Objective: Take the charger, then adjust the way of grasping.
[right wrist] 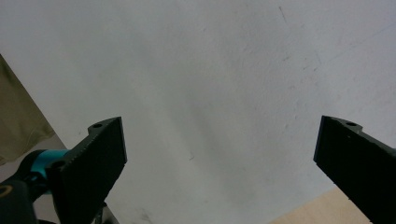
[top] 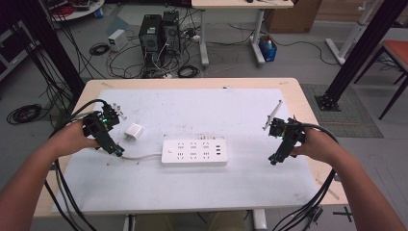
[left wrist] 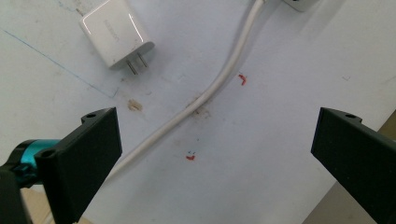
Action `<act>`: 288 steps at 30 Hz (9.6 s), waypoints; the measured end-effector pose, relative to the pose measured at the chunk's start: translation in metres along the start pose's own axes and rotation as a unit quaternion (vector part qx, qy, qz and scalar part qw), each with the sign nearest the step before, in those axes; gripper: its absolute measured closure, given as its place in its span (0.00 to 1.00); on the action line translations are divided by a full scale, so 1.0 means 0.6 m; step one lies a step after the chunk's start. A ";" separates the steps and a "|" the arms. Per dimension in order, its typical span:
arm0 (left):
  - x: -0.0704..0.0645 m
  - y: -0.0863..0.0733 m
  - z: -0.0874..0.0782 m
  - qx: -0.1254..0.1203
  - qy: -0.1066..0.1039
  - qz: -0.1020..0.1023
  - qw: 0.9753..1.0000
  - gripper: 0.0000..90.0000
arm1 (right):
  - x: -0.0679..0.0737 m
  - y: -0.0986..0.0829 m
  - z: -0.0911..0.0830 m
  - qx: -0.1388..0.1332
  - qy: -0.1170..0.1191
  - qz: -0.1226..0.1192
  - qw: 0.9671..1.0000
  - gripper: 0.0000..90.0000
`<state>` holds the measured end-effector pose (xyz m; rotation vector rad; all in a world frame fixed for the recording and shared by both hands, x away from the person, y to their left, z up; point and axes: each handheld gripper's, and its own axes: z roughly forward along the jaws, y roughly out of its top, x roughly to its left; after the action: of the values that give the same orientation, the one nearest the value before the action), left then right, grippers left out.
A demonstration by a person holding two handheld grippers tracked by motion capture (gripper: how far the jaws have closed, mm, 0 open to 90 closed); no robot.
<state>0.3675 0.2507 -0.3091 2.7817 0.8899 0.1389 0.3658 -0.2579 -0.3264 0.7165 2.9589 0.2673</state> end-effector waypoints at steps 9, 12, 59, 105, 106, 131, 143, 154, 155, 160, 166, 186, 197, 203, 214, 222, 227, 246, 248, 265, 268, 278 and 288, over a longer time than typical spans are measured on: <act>0.002 0.001 0.000 -0.012 0.006 -0.026 1.000 0.02 | 0.008 -0.002 -0.005 -0.005 -0.004 -0.003 1.000 0.02; 0.004 0.002 0.000 -0.012 0.008 -0.038 0.999 0.02 | 0.009 -0.001 -0.006 -0.006 -0.004 0.000 1.000 0.02; 0.103 0.081 0.139 -0.089 0.057 -0.227 0.968 0.02 | -0.007 0.001 -0.001 -0.025 -0.004 0.018 1.000 0.02; 0.118 0.043 0.195 -0.074 0.053 -0.200 0.975 0.47 | -0.011 -0.009 0.016 -0.018 0.009 0.026 0.999 0.02; 0.117 0.041 0.194 -0.074 0.055 -0.201 0.975 0.47 | -0.011 -0.008 0.016 -0.019 0.009 0.026 0.999 0.02; 0.034 0.049 0.050 -0.148 0.043 -0.071 0.986 0.47 | 0.008 -0.005 0.008 -0.030 -0.010 0.020 0.999 0.02; -0.029 0.046 -0.016 -0.155 0.025 -0.014 0.987 0.47 | 0.019 0.009 0.004 -0.035 -0.022 0.012 0.999 0.02; -0.047 0.050 -0.020 -0.126 -0.005 0.027 0.992 0.47 | 0.031 0.010 -0.005 -0.039 -0.042 0.017 0.998 0.02; -0.048 0.051 -0.021 -0.124 -0.006 0.030 0.992 0.47 | 0.032 0.010 -0.007 -0.040 -0.045 0.016 0.998 0.02; -0.055 0.059 -0.028 -0.124 -0.012 0.041 0.991 0.47 | 0.040 0.011 -0.010 -0.047 -0.059 0.029 0.997 0.02; -0.070 0.074 -0.035 -0.123 -0.019 0.065 0.990 0.47 | 0.044 0.019 -0.015 -0.072 -0.060 0.060 0.994 0.02; -0.169 0.168 -0.035 -0.153 -0.052 0.173 0.972 0.47 | 0.085 0.031 -0.025 -0.191 0.004 0.150 0.970 0.02; -0.212 0.222 -0.011 -0.156 -0.068 0.210 0.963 0.47 | 0.094 0.035 -0.014 -0.250 0.125 0.216 0.936 0.02; -0.227 0.234 0.001 -0.161 -0.071 0.221 0.959 0.47 | 0.096 0.045 -0.010 -0.261 0.159 0.225 0.925 0.02; -0.248 0.257 0.018 -0.180 -0.071 0.237 0.952 0.47 | 0.086 0.047 0.004 -0.300 0.270 0.300 0.864 0.02; -0.256 0.271 0.023 -0.194 -0.084 0.247 0.946 0.47 | 0.084 0.057 0.011 -0.310 0.326 0.327 0.831 0.02; -0.258 0.276 0.023 -0.204 -0.088 0.247 0.943 0.47 | 0.083 0.061 0.016 -0.313 0.344 0.338 0.818 0.05; -0.270 0.286 0.021 -0.223 -0.084 0.256 0.937 0.47 | 0.079 0.087 0.038 -0.314 0.411 0.365 0.774 0.25; -0.270 0.286 0.021 -0.223 -0.083 0.256 0.937 0.47 | 0.076 0.085 0.041 -0.318 0.417 0.368 0.768 0.29; -0.278 0.294 0.021 -0.224 -0.080 0.267 0.934 0.47 | 0.074 0.085 0.051 -0.302 0.451 0.372 0.753 0.51; -0.280 0.294 0.021 -0.226 -0.079 0.268 0.933 0.47 | 0.075 0.086 0.051 -0.301 0.453 0.373 0.752 0.57; -0.284 0.295 0.023 -0.225 -0.056 0.272 0.934 0.47 | 0.076 0.086 0.057 -0.304 0.456 0.383 0.744 0.68; -0.260 0.282 0.016 -0.218 -0.043 0.220 0.950 0.25 | 0.065 0.068 0.052 -0.305 0.351 0.370 0.804 0.69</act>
<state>0.3372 0.0237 -0.2822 2.4894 0.1699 0.2481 0.3533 -0.1993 -0.3508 1.9178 2.5952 1.7706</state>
